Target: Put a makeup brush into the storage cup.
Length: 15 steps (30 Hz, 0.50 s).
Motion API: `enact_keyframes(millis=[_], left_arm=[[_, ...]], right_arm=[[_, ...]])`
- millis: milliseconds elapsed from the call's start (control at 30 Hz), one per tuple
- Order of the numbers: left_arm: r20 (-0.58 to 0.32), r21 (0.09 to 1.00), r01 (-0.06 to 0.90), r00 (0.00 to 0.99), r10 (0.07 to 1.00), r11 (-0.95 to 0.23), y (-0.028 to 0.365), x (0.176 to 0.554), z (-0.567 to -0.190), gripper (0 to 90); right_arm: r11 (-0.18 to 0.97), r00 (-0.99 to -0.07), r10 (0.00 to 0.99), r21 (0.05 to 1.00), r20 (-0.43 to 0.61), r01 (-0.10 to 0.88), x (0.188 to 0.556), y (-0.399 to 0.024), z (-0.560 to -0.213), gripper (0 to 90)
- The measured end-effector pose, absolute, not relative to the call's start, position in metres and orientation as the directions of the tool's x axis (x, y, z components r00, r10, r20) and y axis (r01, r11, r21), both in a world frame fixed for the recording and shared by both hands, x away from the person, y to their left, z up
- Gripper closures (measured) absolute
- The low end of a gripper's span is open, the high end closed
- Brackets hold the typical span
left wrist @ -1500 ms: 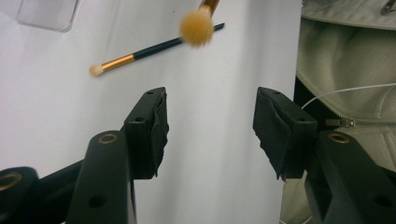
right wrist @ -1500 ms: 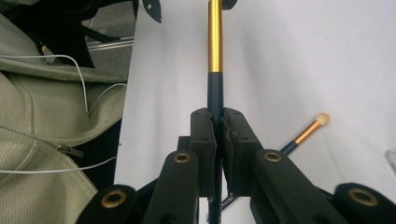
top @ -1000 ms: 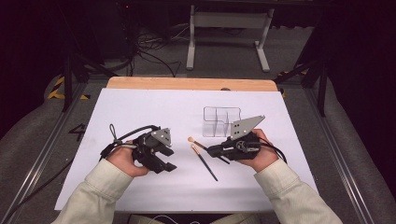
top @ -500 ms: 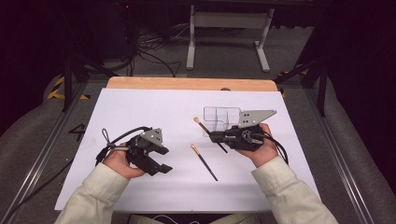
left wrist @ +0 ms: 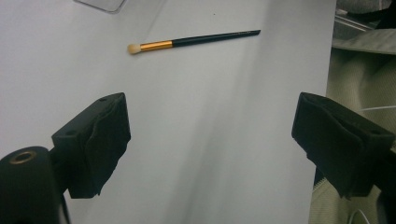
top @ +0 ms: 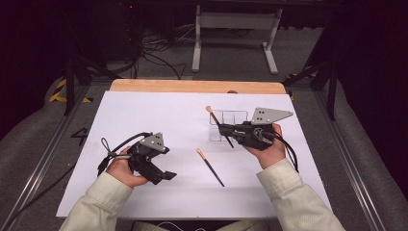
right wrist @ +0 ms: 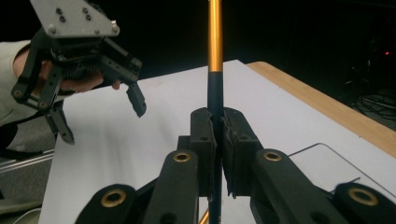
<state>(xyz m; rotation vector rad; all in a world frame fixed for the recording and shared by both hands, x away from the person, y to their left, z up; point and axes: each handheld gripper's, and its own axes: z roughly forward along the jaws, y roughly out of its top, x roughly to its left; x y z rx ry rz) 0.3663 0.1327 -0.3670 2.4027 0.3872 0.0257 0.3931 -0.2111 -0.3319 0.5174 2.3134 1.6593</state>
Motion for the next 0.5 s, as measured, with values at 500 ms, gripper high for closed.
enact_keyframes(millis=[500], left_arm=[[-0.09,0.708,0.303,0.935,0.344,-0.638,0.143,0.365,-0.376,9.7]], right_arm=[[0.19,-0.86,0.509,0.973,0.017,0.131,0.409,-0.215,-0.332,84.0]])
